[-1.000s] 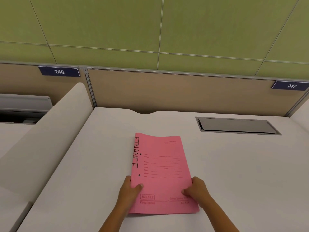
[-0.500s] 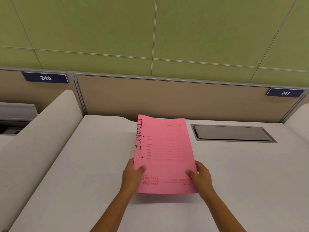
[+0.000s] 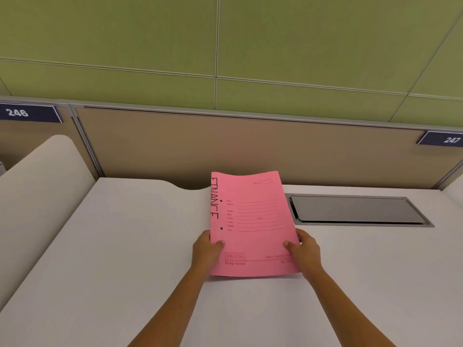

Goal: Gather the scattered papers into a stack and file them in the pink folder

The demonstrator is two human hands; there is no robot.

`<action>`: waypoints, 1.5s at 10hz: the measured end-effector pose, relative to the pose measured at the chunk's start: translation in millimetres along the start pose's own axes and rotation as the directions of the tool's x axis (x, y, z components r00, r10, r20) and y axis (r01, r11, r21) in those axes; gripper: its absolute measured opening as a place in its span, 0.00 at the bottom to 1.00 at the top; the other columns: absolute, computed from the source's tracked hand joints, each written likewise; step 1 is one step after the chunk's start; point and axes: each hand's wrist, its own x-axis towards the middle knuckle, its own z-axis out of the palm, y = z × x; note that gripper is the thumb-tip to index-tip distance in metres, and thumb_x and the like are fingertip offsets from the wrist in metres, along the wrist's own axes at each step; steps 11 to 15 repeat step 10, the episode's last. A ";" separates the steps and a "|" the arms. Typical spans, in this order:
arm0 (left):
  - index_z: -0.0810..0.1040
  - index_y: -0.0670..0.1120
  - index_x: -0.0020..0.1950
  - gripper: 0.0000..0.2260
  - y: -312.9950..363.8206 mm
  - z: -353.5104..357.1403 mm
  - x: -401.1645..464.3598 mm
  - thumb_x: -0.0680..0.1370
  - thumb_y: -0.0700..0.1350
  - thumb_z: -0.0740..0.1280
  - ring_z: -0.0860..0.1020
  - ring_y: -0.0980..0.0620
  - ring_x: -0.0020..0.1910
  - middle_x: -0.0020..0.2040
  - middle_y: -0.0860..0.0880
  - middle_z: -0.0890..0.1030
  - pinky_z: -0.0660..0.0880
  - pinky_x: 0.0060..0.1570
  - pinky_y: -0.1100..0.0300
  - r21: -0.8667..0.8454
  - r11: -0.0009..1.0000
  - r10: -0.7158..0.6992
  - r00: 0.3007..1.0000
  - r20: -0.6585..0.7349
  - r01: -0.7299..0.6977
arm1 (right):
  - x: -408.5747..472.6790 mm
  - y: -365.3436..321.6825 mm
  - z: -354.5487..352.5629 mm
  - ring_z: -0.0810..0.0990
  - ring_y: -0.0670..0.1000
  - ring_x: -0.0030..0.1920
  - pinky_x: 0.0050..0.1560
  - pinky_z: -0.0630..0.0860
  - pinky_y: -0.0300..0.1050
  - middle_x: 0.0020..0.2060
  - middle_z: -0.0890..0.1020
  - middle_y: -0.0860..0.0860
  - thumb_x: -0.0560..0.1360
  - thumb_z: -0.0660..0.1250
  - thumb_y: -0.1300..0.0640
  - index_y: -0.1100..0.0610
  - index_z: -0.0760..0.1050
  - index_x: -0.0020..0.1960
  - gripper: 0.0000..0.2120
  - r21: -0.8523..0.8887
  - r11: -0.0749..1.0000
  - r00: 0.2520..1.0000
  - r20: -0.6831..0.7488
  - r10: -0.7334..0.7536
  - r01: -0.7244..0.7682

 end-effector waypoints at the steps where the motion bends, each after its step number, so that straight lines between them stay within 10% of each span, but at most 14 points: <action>1: 0.73 0.44 0.54 0.06 -5.3 11.7 17.2 0.78 0.43 0.64 0.76 0.48 0.46 0.57 0.44 0.80 0.74 0.41 0.60 0.108 0.994 0.026 0.999 -0.026 -0.023 | 17.7 14.6 7.5 0.81 0.57 0.46 0.47 0.77 0.47 0.50 0.82 0.54 0.75 0.66 0.63 0.60 0.75 0.63 0.16 -0.018 0.999 0.999 -0.015 0.031 -0.031; 6: 0.69 0.45 0.54 0.18 -15.6 11.3 21.7 0.75 0.57 0.66 0.80 0.48 0.46 0.51 0.48 0.78 0.73 0.36 0.59 0.538 0.841 0.146 0.982 -0.117 -0.061 | 25.1 25.4 22.3 0.76 0.62 0.51 0.59 0.73 0.55 0.56 0.74 0.62 0.74 0.69 0.54 0.64 0.74 0.62 0.20 -0.298 0.945 0.986 -0.137 0.099 -0.136; 9: 0.80 0.44 0.47 0.11 -81.9 -24.0 -41.7 0.71 0.50 0.71 0.80 0.46 0.39 0.44 0.47 0.81 0.76 0.31 0.56 0.726 0.584 0.588 0.806 -0.070 -0.364 | -61.1 46.2 32.5 0.69 0.64 0.65 0.56 0.72 0.64 0.66 0.70 0.61 0.75 0.66 0.54 0.61 0.66 0.69 0.25 -0.450 0.882 0.935 -0.233 -0.266 0.139; 10: 0.82 0.45 0.50 0.18 -103.5 -34.1 -61.0 0.78 0.53 0.56 0.82 0.45 0.47 0.51 0.46 0.82 0.78 0.38 0.53 0.762 0.532 0.607 0.794 -0.039 -0.369 | -84.8 57.7 37.0 0.72 0.63 0.64 0.54 0.74 0.62 0.66 0.71 0.60 0.75 0.64 0.50 0.60 0.66 0.69 0.26 -0.521 0.818 0.914 -0.159 -0.373 0.243; 15: 0.82 0.45 0.50 0.18 -103.5 -34.1 -61.0 0.78 0.53 0.56 0.82 0.45 0.47 0.51 0.46 0.82 0.78 0.38 0.53 0.762 0.532 0.607 0.794 -0.039 -0.369 | -84.8 57.7 37.0 0.72 0.63 0.64 0.54 0.74 0.62 0.66 0.71 0.60 0.75 0.64 0.50 0.60 0.66 0.69 0.26 -0.521 0.818 0.914 -0.159 -0.373 0.243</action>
